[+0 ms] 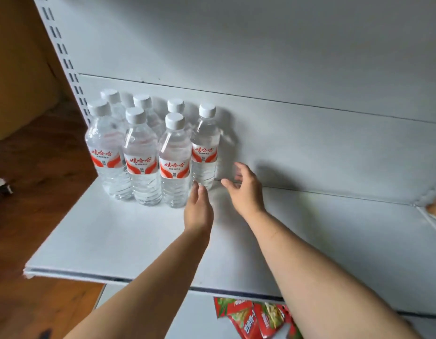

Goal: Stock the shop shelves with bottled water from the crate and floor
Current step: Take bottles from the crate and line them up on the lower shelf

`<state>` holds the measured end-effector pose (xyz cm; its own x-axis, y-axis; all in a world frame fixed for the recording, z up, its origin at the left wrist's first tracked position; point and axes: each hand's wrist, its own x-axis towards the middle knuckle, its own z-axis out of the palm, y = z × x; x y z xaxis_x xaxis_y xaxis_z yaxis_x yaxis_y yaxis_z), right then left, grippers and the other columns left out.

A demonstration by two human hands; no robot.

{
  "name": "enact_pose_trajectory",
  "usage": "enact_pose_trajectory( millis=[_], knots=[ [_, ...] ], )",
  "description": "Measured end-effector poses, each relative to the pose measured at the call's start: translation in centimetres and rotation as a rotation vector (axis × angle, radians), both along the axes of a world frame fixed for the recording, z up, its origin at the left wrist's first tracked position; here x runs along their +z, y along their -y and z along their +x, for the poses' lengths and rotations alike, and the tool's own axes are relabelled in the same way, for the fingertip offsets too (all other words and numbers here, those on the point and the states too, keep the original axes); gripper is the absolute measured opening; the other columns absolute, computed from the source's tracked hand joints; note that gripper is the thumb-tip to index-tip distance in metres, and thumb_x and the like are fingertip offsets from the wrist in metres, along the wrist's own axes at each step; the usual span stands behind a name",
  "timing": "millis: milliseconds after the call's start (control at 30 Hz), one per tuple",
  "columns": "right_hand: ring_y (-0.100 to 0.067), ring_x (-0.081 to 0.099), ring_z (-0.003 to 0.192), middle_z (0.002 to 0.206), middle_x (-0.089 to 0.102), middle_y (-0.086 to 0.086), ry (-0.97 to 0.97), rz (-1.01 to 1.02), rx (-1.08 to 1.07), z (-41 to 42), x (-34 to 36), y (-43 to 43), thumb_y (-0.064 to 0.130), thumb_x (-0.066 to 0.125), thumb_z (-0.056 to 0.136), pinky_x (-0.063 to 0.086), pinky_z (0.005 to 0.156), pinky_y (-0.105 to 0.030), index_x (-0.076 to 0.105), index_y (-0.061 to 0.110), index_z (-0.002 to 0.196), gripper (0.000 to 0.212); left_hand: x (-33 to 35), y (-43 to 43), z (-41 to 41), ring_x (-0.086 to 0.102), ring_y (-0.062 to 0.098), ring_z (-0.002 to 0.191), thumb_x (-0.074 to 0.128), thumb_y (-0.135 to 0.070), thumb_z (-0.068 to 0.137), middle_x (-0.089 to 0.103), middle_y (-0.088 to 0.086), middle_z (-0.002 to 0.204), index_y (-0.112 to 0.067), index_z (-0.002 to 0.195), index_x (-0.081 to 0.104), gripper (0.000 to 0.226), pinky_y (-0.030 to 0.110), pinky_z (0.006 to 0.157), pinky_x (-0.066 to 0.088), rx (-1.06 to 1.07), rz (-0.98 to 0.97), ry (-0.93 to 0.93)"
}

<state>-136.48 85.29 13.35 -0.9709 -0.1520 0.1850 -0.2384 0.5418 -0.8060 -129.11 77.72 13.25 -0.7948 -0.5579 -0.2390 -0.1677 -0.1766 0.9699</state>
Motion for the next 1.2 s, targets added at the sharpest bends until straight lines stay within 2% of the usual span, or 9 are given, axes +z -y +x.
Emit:
enact_pose_trajectory(
  millis=[300,400,567,700,833,933,1000,1100,1200],
  knots=[
    [-0.023,0.057,0.11,0.124,0.058,-0.012,0.181,-0.118,-0.353,14.8,14.1,-12.2,0.018,0.061,0.088,0.042,0.09,-0.026,0.052,0.007,0.123,0.038,16.5,-8.4,9.7,0.048,0.019,0.126,0.044,-0.006,0.093,0.053,0.008,0.136,-0.009,0.134,0.048,0.041,0.03,0.11,0.033,-0.341,-0.179,0.147],
    [-0.024,0.058,0.108,0.121,0.06,-0.012,0.196,-0.162,-0.539,22.5,18.8,-19.1,0.016,0.061,0.088,0.042,0.085,-0.025,0.054,0.008,0.12,0.034,21.7,-14.8,14.6,0.054,0.023,0.121,0.049,-0.005,0.09,0.059,0.01,0.129,-0.008,0.128,0.054,0.038,0.036,0.107,0.039,-0.539,-0.198,0.154],
    [-0.027,0.057,0.111,0.119,0.06,-0.014,0.241,-0.21,-0.823,37.2,24.1,-32.0,0.015,0.06,0.089,0.045,0.093,-0.034,0.055,0.005,0.117,0.03,28.1,-27.6,24.0,0.059,0.018,0.108,0.054,-0.016,0.084,0.065,0.005,0.113,-0.009,0.119,0.062,0.036,0.022,0.09,0.042,-0.893,-0.221,0.082],
    [-0.022,0.056,0.108,0.118,0.06,-0.01,0.222,-0.156,-1.059,49.7,27.0,-41.8,0.03,0.056,0.091,0.044,0.095,-0.035,0.055,0.007,0.119,0.037,30.6,-39.2,32.8,0.059,0.024,0.11,0.057,-0.018,0.085,0.065,0.01,0.117,-0.011,0.117,0.063,0.033,0.026,0.094,0.044,-1.122,-0.267,0.023],
    [-0.027,0.058,0.11,0.117,0.062,-0.013,0.25,-0.225,-1.277,62.4,26.5,-50.6,0.027,0.059,0.089,0.044,0.099,-0.039,0.057,0.004,0.117,0.036,30.3,-49.2,44.4,0.062,0.023,0.101,0.058,-0.022,0.086,0.068,0.006,0.106,-0.015,0.113,0.065,0.029,0.028,0.091,0.047,-1.304,-0.275,0.016],
    [-0.022,0.058,0.111,0.12,0.06,-0.009,0.323,-0.216,-1.387,71.7,24.1,-55.4,0.021,0.057,0.091,0.042,0.092,-0.025,0.056,0.005,0.12,0.033,27.2,-55.1,53.0,0.063,0.029,0.098,0.059,-0.023,0.084,0.068,0.012,0.102,-0.014,0.113,0.065,0.03,0.038,0.09,0.05,-1.472,-0.291,0.037],
    [-0.021,0.057,0.112,0.123,0.059,-0.008,0.377,-0.237,-1.458,77.2,21.7,-57.5,0.02,0.056,0.092,0.039,0.088,-0.021,0.054,0.006,0.122,0.034,24.6,-57.8,58.0,0.06,0.022,0.103,0.056,-0.018,0.089,0.065,0.006,0.108,-0.012,0.118,0.062,0.03,0.032,0.094,0.046,-1.599,-0.34,0.063],
    [-0.022,0.055,0.115,0.125,0.058,-0.008,0.5,-0.297,-1.555,83.9,17.2,-59.3,0.021,0.054,0.093,0.041,0.092,-0.027,0.052,0.006,0.125,0.036,19.7,-60.5,63.2,0.055,0.019,0.111,0.052,-0.017,0.093,0.061,0.002,0.118,-0.014,0.124,0.058,0.031,0.031,0.097,0.043,-1.753,-0.391,0.165],
    [-0.023,0.054,0.116,0.129,0.056,-0.009,0.619,-0.388,-1.649,88.8,11.6,-61.0,0.019,0.055,0.093,0.044,0.097,-0.033,0.05,0.008,0.127,0.037,14.0,-63.3,66.4,0.057,0.023,0.108,0.051,-0.019,0.094,0.061,0.001,0.115,-0.013,0.126,0.055,0.033,0.031,0.088,0.045,-1.839,-0.46,0.267]
  ],
)
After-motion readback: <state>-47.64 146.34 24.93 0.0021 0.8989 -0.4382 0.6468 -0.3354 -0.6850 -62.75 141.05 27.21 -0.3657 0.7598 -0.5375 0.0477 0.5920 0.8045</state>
